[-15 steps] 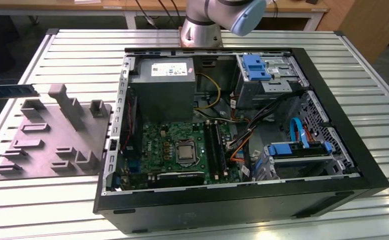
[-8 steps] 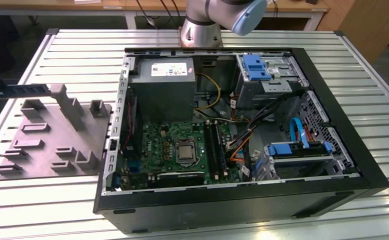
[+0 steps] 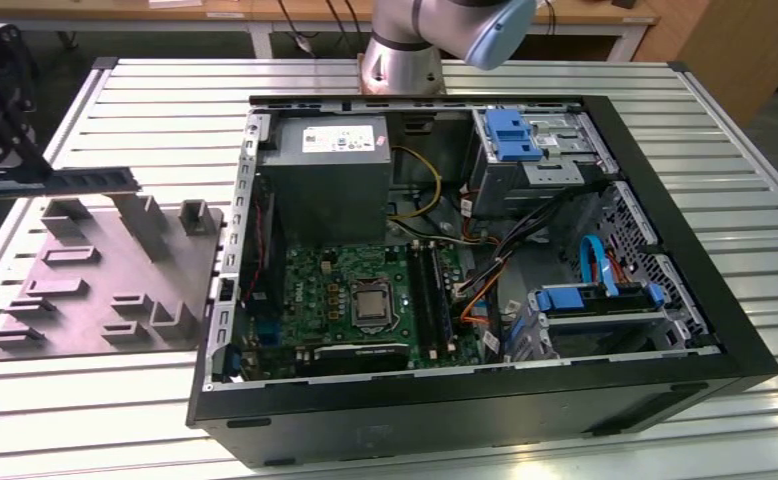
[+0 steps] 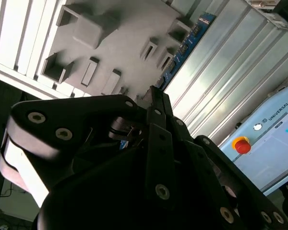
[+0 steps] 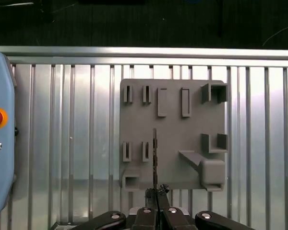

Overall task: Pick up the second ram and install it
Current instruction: 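Pick up the second ram and move it above second insertion slot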

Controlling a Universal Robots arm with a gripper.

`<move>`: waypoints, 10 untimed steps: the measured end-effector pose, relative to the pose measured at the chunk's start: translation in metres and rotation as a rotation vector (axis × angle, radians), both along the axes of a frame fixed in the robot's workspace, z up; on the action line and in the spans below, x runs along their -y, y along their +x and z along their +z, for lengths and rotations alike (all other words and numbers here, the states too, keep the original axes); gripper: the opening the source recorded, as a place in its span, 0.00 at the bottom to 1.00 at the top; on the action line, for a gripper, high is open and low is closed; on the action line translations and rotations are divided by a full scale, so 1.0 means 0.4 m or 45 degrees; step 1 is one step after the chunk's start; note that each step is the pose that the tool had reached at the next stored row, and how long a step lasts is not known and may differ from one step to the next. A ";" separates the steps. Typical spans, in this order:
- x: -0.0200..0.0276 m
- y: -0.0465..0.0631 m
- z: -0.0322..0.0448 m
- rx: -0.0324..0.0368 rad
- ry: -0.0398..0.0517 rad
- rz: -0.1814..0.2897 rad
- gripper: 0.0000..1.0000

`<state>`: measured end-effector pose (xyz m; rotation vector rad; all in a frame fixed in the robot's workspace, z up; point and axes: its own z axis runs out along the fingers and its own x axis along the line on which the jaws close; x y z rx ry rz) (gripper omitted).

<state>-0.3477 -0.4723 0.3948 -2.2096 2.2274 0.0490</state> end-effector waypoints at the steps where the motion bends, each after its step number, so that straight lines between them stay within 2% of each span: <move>1: 0.000 0.008 0.000 -0.0005 0.000 0.000 0.12; 10: 0.000 0.077 0.000 -0.0035 0.000 0.000 0.12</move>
